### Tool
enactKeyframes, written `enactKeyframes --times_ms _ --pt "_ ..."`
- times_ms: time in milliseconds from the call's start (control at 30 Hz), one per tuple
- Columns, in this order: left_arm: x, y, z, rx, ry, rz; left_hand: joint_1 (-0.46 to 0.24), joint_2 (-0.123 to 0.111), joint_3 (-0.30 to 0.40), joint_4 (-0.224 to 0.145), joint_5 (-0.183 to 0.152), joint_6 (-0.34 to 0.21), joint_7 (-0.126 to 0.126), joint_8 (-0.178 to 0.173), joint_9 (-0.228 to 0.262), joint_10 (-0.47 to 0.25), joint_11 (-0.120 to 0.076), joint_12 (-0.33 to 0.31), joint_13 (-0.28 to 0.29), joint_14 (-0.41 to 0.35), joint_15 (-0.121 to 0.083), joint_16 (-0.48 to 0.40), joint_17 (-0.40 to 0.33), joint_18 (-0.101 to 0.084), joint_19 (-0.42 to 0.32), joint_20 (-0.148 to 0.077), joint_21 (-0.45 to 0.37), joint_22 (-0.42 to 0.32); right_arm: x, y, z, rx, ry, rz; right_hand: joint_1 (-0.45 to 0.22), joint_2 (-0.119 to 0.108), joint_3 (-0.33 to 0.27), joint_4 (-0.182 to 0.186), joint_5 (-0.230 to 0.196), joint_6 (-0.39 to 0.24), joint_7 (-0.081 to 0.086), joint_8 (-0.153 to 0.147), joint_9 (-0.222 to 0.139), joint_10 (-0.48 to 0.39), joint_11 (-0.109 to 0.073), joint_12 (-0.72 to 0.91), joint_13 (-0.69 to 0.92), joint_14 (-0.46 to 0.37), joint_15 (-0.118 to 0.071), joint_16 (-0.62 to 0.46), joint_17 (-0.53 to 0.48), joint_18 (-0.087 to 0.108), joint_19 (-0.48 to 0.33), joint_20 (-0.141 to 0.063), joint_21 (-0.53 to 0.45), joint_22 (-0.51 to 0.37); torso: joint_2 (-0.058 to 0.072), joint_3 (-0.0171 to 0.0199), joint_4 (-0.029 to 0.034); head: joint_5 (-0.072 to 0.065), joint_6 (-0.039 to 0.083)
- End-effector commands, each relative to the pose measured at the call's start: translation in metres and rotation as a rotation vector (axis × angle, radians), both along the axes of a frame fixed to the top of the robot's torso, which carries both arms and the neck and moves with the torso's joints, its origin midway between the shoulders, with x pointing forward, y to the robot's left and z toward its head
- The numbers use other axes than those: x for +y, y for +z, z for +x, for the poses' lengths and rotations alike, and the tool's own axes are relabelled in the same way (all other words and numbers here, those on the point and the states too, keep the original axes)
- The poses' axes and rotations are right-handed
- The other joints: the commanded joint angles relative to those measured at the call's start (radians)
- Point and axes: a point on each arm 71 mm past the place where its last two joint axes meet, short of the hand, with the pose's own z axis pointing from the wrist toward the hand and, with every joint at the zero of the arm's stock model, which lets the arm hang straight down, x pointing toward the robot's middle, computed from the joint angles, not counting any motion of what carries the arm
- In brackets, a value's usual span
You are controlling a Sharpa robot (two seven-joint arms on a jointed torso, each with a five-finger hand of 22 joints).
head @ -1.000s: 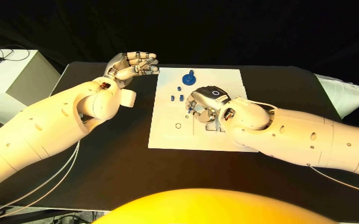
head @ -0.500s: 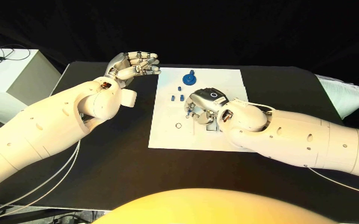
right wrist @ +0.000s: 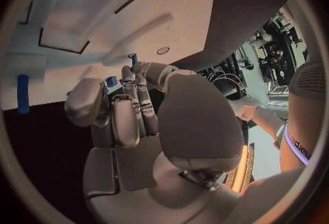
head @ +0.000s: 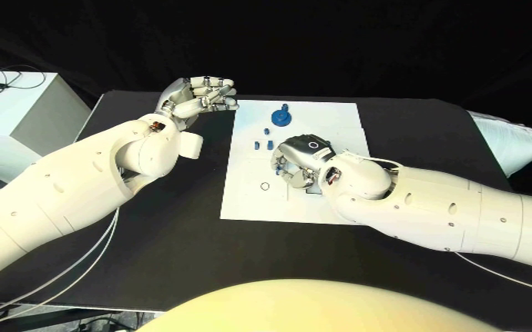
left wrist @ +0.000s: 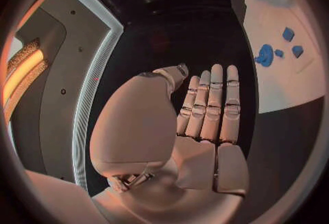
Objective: Assemble the parts on the task board
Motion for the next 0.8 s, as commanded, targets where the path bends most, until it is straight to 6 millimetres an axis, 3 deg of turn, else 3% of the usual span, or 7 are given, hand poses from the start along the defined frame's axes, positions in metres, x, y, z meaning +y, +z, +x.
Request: enactKeyframes --times_ms 33,800 --pt "-0.0024 0.0019 -0.0004 -0.01 -0.019 -0.003 -0.002 -0.008 0.001 0.001 0.001 -0.007 0.019 0.004 -0.001 -0.005 0.001 0.006 -0.001 -0.007 0.0 0.005 0.002 0.012 0.006 0.004 0.0 -0.001 0.001 -0.0008 -0.0017 -0.011 0.011 -0.016 -0.004 0.01 0.004 0.0 0.003 0.001 0.001 0.003 0.001 0.026 -0.019 0.002 0.001 0.029 -0.007 0.004 0.0 -0.014 0.0 -0.003 -0.001 0.0 0.0 -0.0001 -0.0011 0.003 0.0" --pt "-0.0011 0.0019 -0.0005 -0.007 -0.019 0.0 -0.002 -0.008 0.001 0.001 0.001 -0.007 0.019 0.004 -0.001 -0.005 0.001 0.006 -0.001 -0.007 0.0 0.005 0.002 0.012 0.006 0.004 0.0 -0.001 0.0008 -0.0002 -0.0011 -0.062 0.006 -0.043 -0.006 0.009 0.007 -0.001 0.003 0.0 0.001 0.004 0.003 0.027 -0.019 0.001 0.001 0.029 -0.007 0.003 -0.002 -0.014 0.0 -0.003 -0.001 0.0 -0.001 0.0001 -0.0011 0.002 0.0"
